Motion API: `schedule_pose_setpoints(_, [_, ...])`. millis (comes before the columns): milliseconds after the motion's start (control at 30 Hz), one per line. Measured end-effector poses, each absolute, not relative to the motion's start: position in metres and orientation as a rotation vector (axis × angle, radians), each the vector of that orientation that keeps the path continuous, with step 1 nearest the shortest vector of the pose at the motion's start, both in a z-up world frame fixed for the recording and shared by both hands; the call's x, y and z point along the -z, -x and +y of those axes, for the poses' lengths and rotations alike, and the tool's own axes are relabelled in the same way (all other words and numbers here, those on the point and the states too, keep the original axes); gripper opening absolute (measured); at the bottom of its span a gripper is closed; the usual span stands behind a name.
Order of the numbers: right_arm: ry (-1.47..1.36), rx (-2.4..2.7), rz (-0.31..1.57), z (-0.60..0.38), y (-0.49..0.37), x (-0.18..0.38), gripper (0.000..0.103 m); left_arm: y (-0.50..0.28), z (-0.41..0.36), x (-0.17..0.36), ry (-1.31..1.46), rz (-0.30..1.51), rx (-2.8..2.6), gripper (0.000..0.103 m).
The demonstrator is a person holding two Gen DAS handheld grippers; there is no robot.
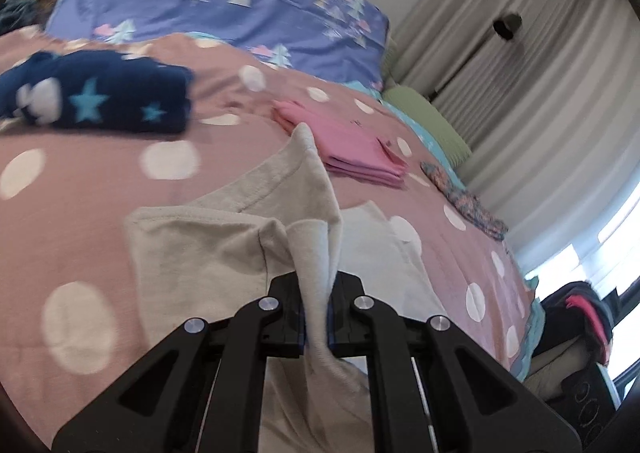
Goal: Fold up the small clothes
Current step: 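Lift the grey shirt edge with both grippers and fold it over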
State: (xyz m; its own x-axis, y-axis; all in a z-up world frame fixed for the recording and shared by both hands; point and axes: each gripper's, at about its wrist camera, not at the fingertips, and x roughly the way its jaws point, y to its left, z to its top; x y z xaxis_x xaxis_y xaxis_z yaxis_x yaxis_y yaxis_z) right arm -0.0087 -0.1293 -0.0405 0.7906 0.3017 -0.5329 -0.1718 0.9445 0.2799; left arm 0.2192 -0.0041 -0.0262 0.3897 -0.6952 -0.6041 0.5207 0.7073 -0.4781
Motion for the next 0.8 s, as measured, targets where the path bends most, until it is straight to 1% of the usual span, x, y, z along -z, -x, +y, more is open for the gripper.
schedule_pose_setpoints(333, [-0.397,-0.139,0.631,-0.229,0.026,0.068,0.005,-0.212,-0.132,0.043,0.059,0.951,0.792,0.006])
schedule_pose_setpoints(500, [-0.479,-0.141,0.671,-0.256,0.031,0.083,0.005,-0.213,-0.164,0.059,-0.002,0.994,0.768,0.006])
schedule_pose_setpoints(733, [-0.55,-0.165,0.676,-0.271,0.038,0.094,0.005,-0.216,-0.185,0.071,-0.063,1.02,0.716,0.007])
schedule_pose_setpoints(800, [-0.564,-0.168,0.677,-0.273,0.037,0.096,0.005,-0.218,-0.189,0.073,-0.06,1.021,0.711,0.009])
